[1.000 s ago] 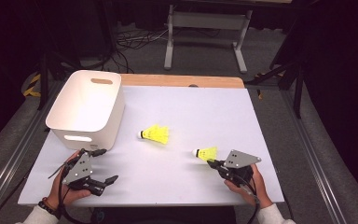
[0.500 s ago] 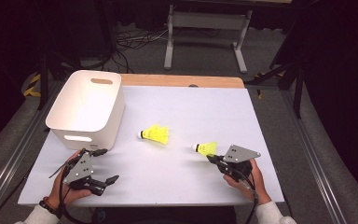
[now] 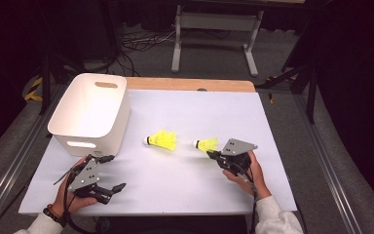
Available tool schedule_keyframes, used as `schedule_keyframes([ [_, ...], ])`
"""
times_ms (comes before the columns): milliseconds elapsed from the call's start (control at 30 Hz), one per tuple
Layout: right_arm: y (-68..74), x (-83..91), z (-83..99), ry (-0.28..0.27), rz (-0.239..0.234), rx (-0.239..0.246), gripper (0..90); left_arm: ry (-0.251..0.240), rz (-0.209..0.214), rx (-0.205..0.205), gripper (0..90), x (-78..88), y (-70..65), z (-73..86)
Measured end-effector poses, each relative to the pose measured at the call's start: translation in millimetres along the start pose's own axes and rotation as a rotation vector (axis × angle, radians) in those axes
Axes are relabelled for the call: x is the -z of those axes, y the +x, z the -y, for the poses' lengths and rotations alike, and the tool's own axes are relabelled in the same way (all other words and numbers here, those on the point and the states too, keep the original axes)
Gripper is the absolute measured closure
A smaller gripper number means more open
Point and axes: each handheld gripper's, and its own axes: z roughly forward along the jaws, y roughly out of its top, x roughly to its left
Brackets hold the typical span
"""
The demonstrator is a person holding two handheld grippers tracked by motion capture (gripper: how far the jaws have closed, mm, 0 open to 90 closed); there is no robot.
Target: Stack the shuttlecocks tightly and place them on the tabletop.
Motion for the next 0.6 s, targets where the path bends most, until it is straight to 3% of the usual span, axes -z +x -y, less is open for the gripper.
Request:
schedule_keyframes([
  [367,-7.2,-34.3,-11.3,0.026,-0.026,-0.001,90.0,0.007,-0.001,-0.003,6.1,-0.3,-0.6,-0.2],
  [600,0.2,-50.7,-20.0,0.028,-0.058,0.017,90.0,0.002,0.005,0.006,6.1,-1.4,0.2,0.2],
])
